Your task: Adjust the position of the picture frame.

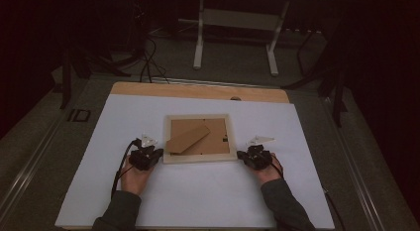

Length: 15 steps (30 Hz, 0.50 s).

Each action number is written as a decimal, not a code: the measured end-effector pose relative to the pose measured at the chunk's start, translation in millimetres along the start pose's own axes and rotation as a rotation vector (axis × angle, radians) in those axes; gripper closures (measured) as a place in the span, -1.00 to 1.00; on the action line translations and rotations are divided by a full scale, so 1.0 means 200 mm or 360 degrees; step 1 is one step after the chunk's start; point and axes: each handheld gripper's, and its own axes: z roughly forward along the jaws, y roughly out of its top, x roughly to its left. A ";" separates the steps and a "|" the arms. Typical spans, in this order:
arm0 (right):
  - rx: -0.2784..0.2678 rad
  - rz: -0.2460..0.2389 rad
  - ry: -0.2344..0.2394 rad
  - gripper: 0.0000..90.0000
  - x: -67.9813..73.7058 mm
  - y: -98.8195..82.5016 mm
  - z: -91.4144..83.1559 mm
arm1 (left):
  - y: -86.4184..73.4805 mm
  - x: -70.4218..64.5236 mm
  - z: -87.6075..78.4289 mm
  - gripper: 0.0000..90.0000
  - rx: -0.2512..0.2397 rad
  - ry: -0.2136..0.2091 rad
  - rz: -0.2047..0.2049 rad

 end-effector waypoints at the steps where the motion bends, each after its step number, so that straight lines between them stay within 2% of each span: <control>1: -0.0005 0.0016 0.0000 1.00 -0.01 0.01 0.01 | 0.00 0.00 0.00 1.00 -0.0003 -0.0005 -0.0012; 5: -0.0012 0.0059 0.0019 1.00 -0.02 0.01 0.01 | 0.00 0.00 0.00 1.00 0.0000 -0.0005 -0.0014; 10: -0.0005 0.0045 0.0034 1.00 0.00 -0.02 -0.01 | 0.00 0.00 0.00 1.00 -0.0004 -0.0011 -0.0033; 15: -0.0005 0.0030 0.0029 1.00 0.01 -0.03 -0.03 | 0.00 -0.01 0.00 1.00 0.0005 -0.0016 -0.0012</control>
